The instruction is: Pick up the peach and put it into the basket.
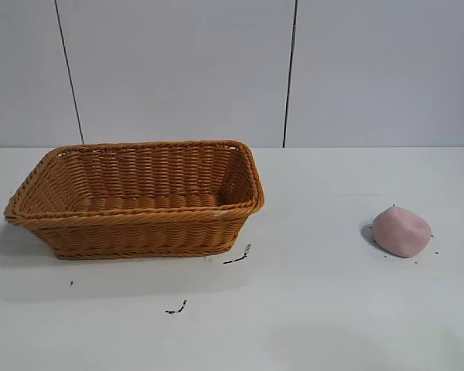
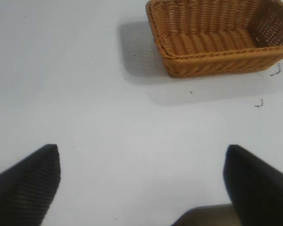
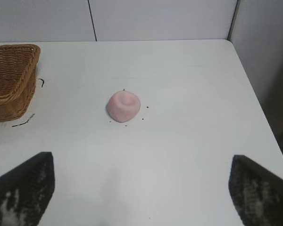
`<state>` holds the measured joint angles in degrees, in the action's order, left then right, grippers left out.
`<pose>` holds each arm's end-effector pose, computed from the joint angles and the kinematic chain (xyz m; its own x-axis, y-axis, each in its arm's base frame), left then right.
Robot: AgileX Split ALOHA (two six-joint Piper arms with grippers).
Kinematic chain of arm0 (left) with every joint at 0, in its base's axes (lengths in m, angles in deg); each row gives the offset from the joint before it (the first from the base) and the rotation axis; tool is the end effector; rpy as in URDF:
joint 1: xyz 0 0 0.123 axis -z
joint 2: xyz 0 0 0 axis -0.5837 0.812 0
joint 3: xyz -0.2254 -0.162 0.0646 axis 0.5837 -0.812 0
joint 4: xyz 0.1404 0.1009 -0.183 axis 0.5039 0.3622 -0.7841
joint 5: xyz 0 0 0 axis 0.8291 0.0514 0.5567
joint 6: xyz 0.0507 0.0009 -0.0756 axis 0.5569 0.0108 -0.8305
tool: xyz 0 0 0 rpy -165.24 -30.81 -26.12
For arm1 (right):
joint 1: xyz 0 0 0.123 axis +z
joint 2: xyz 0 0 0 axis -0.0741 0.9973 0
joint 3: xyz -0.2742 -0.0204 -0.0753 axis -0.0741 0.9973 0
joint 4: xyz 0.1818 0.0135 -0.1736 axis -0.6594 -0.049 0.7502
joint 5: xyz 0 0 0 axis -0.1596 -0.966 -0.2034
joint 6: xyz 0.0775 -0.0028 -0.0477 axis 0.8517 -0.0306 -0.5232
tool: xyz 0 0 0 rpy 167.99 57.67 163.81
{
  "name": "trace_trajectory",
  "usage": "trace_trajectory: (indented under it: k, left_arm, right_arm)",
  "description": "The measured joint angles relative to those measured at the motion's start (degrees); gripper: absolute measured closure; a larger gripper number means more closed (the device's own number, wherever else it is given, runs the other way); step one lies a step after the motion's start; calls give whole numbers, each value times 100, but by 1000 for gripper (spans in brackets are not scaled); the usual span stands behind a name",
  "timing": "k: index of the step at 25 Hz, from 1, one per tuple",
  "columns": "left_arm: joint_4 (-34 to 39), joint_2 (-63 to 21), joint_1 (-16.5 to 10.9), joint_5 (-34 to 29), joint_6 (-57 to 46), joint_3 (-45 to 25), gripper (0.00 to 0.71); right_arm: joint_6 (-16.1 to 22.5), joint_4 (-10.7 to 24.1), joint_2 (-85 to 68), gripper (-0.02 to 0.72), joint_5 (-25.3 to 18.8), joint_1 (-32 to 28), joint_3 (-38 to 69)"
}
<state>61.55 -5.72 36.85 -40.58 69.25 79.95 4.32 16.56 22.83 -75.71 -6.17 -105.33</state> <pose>-0.0063 -0.0029 0.2766 -0.4530 0.0676 -0.8890 0.0765 0.9964 0.0368 -0.0036 0.0019 0.2811 -0.4082 -0.0084 -0.9129 0.0062 0.9999 -0.0120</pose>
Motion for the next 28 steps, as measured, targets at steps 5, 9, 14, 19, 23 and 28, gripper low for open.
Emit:
trace_trajectory:
  k: [5, 9, 14, 19, 23, 28]
  left_arm:
    - [0, 0, 0, 0, 0, 0, 18]
    - [0, 0, 0, 0, 0, 0, 18]
    - [0, 0, 0, 0, 0, 0, 18]
    - [0, 0, 0, 0, 0, 0, 18]
    - [0, 0, 0, 0, 0, 0, 18]
    - [0, 0, 0, 0, 0, 0, 18]
  right_arm:
    - [0, 0, 0, 14, 0, 0, 0]
    - [0, 0, 13, 14, 0, 0, 0]
    - [0, 29, 1100, 14, 5, 0, -361]
    - [0, 64, 3098, 14, 208, 0, -1078]
    - [0, 64, 4781, 14, 361, 0, -1699]
    - [-30, 64, 6830, 14, 386, 0, -2542]
